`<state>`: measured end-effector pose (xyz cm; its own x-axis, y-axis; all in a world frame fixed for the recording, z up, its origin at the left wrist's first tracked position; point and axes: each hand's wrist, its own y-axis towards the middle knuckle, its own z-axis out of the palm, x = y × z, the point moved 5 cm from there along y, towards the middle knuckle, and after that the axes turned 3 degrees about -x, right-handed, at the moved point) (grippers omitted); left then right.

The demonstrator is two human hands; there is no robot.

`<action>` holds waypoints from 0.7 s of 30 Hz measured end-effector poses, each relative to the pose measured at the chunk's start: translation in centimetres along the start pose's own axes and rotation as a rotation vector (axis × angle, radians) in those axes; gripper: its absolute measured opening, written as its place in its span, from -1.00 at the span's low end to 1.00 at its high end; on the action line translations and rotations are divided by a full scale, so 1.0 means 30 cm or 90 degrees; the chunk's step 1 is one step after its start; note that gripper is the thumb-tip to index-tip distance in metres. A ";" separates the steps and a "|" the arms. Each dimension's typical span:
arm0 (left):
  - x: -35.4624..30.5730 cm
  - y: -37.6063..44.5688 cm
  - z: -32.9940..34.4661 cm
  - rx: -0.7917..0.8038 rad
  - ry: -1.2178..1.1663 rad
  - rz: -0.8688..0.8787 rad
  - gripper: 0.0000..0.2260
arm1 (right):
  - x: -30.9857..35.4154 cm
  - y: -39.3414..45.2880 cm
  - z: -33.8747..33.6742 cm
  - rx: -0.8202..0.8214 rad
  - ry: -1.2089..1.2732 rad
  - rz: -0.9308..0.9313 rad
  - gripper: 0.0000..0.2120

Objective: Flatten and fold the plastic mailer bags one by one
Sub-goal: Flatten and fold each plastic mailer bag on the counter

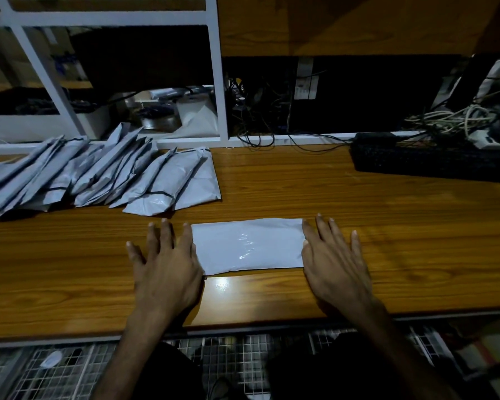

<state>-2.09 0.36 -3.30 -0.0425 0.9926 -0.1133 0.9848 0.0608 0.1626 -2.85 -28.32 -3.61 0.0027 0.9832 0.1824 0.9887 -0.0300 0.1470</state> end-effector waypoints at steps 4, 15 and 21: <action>0.025 -0.014 -0.004 -0.001 0.000 -0.003 -0.48 | -0.010 -0.008 -0.017 -0.010 -0.003 0.020 -0.45; -0.001 0.009 -0.034 0.047 -0.260 0.087 -0.19 | -0.025 0.041 -0.084 0.114 0.248 -0.057 -0.15; -0.009 0.078 -0.027 0.045 -0.426 0.043 -0.27 | -0.008 0.151 -0.088 0.200 0.250 -0.130 0.08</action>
<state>0.09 0.33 -2.09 0.1098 0.7136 -0.6919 0.9913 -0.0282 0.1282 1.23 -29.16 -0.42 -0.1905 0.8208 0.5386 0.9606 0.2689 -0.0701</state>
